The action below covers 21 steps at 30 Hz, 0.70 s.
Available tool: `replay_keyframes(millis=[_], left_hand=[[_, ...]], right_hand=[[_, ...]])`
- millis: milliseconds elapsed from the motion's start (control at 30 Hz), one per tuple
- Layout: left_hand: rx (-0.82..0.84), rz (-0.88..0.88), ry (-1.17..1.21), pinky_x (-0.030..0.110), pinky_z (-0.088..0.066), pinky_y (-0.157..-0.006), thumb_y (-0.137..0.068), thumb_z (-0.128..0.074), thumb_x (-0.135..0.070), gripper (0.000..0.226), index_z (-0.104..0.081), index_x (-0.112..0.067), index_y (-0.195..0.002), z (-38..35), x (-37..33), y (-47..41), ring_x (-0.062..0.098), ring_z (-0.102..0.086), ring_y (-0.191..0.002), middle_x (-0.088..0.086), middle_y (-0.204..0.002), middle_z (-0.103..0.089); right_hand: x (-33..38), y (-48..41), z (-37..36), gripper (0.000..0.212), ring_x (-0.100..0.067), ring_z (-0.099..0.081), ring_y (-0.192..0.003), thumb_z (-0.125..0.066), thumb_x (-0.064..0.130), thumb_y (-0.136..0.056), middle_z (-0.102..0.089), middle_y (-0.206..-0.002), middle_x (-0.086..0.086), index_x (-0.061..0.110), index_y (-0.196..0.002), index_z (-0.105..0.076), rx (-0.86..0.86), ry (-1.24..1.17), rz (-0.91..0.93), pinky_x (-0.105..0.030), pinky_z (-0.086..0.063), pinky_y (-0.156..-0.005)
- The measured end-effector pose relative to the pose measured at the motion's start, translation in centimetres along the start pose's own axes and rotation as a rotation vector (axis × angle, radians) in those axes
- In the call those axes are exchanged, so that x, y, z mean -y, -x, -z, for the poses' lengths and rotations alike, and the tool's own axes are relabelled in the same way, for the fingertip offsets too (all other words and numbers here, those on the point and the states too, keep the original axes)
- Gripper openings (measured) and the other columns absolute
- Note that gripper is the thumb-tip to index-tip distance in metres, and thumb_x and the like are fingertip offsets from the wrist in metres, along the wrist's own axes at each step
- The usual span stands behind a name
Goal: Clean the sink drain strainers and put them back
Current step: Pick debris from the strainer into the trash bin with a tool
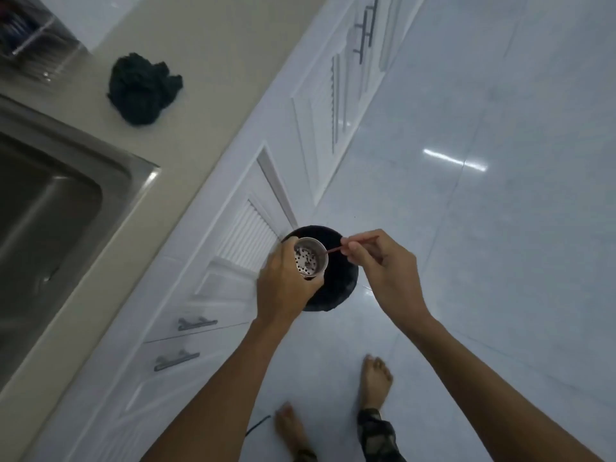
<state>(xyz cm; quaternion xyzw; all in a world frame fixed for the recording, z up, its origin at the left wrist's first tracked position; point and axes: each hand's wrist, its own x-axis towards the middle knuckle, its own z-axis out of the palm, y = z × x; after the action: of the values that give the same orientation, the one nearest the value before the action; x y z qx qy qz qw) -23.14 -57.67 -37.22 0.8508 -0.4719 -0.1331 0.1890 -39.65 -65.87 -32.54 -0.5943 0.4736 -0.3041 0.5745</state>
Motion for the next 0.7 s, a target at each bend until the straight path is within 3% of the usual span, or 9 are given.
replay_keyframes(millis=[200,400,533,633,700], left_hand=[[0.099,0.095,-0.033,0.034,-0.054,-0.074,-0.072,-0.077,-0.062,0.082,-0.042,-0.026,-0.137,-10.3,7.2,-0.3,0.02,-0.062,-0.107,-0.006,-0.122,-0.062],[0.132,-0.03,-0.144,0.038,-0.056,-0.076,-0.07,-0.08,-0.061,0.084,-0.051,-0.02,-0.138,-18.5,13.8,-2.1,0.022,-0.065,-0.104,0.0,-0.121,-0.067],[0.153,-0.148,-0.184,0.036,-0.057,-0.076,-0.069,-0.081,-0.061,0.082,-0.056,-0.019,-0.134,-22.1,16.4,-3.3,0.021,-0.066,-0.099,0.0,-0.116,-0.069],[0.202,-0.121,-0.16,0.033,-0.053,-0.078,-0.068,-0.085,-0.054,0.083,-0.053,-0.02,-0.136,-24.1,17.6,-4.1,0.021,-0.063,-0.104,-0.001,-0.119,-0.067],[0.213,-0.105,-0.123,0.032,-0.052,-0.077,-0.069,-0.085,-0.054,0.082,-0.053,-0.02,-0.136,-24.9,18.0,-4.2,0.021,-0.062,-0.104,0.0,-0.119,-0.067]], right_hand=[[-13.7,-0.7,-4.3,0.01,-0.012,-0.074,-0.089,-0.069,0.022,-0.096,-0.076,-0.094,0.008,0.02,-0.103,-0.076,-0.078,-0.089,-0.128,-0.027,-0.061,-0.08],[-25.3,-0.9,-8.9,0.01,-0.003,-0.072,-0.085,-0.067,0.029,-0.096,-0.074,-0.089,0.017,0.025,-0.104,-0.073,-0.091,0.112,-0.062,-0.013,-0.056,-0.076],[-30.3,-2.9,-10.9,0.008,-0.001,-0.07,-0.085,-0.066,0.023,-0.098,-0.072,-0.089,0.015,0.021,-0.103,-0.072,-0.159,0.277,0.003,-0.01,-0.053,-0.077],[-32.3,-3.7,-12.1,0.007,0.002,-0.069,-0.086,-0.067,0.026,-0.097,-0.072,-0.089,0.018,0.025,-0.102,-0.071,-0.233,0.234,0.009,-0.01,-0.053,-0.078],[-33.1,-3.4,-13.2,0.008,0.004,-0.067,-0.086,-0.065,0.029,-0.098,-0.071,-0.09,0.019,0.025,-0.103,-0.071,-0.188,0.252,0.031,-0.007,-0.051,-0.076]])
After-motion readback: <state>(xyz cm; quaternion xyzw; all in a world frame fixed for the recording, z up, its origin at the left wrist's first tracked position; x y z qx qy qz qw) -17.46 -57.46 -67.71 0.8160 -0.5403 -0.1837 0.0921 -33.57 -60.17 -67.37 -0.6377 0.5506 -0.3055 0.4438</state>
